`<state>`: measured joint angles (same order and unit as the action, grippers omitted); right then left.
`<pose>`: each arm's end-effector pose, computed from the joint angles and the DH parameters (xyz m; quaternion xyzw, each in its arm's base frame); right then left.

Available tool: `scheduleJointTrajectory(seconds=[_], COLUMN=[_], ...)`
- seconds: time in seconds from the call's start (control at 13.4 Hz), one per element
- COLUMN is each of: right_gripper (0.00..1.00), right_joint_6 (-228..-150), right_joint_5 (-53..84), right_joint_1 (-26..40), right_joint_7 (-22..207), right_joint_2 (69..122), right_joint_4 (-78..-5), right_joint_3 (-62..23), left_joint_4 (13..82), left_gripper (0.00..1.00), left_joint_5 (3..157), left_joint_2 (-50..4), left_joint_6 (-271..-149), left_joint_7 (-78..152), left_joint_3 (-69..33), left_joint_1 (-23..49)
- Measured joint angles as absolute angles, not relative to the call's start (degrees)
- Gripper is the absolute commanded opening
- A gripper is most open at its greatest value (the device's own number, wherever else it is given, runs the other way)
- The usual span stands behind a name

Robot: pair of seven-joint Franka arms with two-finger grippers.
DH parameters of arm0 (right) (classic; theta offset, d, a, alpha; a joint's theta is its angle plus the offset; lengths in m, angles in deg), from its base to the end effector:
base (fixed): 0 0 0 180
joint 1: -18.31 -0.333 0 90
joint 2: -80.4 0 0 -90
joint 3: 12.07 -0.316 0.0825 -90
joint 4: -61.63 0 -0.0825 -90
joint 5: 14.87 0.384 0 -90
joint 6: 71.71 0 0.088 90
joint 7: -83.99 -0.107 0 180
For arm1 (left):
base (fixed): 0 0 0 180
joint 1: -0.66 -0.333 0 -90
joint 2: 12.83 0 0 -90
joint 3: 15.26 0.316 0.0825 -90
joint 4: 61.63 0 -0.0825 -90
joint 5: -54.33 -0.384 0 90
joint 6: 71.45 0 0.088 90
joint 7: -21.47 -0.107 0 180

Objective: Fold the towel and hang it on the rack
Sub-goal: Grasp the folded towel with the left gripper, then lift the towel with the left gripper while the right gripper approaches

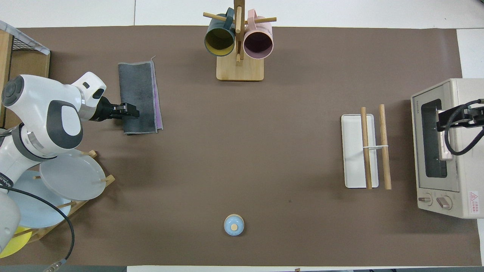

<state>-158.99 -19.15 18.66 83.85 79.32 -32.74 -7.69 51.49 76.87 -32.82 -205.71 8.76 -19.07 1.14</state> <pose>0.5384 -0.0532 0.5955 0.9971 -0.0422 -0.0538 0.0345 0.6112 -0.0501 0.2958 0.9882 -0.0092 0.0201 0.1514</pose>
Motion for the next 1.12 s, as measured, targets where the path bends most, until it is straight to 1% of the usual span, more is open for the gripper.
scheduleJointTrajectory(seconds=[0.07, 0.15, 0.37, 0.6, 0.9, 1.12], right_gripper=[1.00, 1.00, 1.00, 1.00, 1.00, 1.00], right_joint_6=[-158.5, -158.5, -158.4, -157.6, -158.0, -158.3], right_joint_5=[-19.1, -19.1, -18.5, -17.4, -12.5, -7.8], right_joint_1=[18.6, 18.6, 18.1, 16.2, 16.2, 16.2], right_joint_7=[83.9, 83.9, 83.9, 83.9, 83.9, 82.0], right_joint_2=[79.3, 79.3, 79.3, 79.3, 79.3, 79.3], right_joint_4=[-32.8, -32.8, -32.8, -33.0, -33.3, -33.9], right_joint_3=[-7.7, -7.8, -9.1, -10.3, -10.2, -10.2], left_joint_4=[51.5, 51.5, 51.4, 50.5, 45.4, 41.6], left_gripper=[0.06, 0.00, 0.00, 0.00, 0.00, 0.00], left_joint_5=[76.9, 76.9, 76.9, 76.9, 77.1, 76.9], left_joint_2=[-32.9, -32.9, -33.1, -33.2, -33.0, -31.1], left_joint_6=[-205.8, -205.9, -205.9, -205.0, -198.6, -193.3], left_joint_7=[8.7, 8.7, 8.7, 8.8, 15.7, 26.6], left_joint_3=[-19.1, -19.1, -19.0, -19.0, -18.7, -18.9], left_joint_1=[1.2, 1.3, 1.2, 1.2, 1.1, 1.4])
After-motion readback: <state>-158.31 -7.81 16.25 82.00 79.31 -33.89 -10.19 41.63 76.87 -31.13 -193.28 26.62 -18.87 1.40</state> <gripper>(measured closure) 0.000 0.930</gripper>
